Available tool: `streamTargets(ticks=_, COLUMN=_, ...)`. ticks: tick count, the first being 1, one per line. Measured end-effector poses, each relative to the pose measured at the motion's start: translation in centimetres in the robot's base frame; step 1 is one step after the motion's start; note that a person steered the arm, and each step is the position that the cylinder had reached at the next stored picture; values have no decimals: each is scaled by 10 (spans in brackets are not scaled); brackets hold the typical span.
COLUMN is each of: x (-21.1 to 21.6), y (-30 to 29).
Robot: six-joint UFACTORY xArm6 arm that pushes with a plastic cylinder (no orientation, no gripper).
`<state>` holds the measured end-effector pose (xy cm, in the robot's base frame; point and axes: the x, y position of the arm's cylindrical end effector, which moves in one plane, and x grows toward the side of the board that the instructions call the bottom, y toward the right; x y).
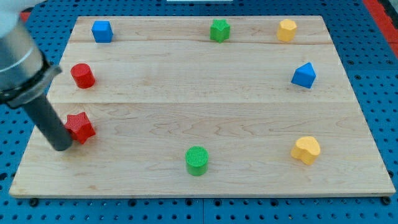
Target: Place the red star below to the red circle at bottom left
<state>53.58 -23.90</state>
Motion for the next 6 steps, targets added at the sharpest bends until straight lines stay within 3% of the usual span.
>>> streamTargets(ticks=1, x=0, y=-29)
streamTargets(ticks=3, x=-30, y=-13)
streamTargets(ticks=6, x=-24, y=83)
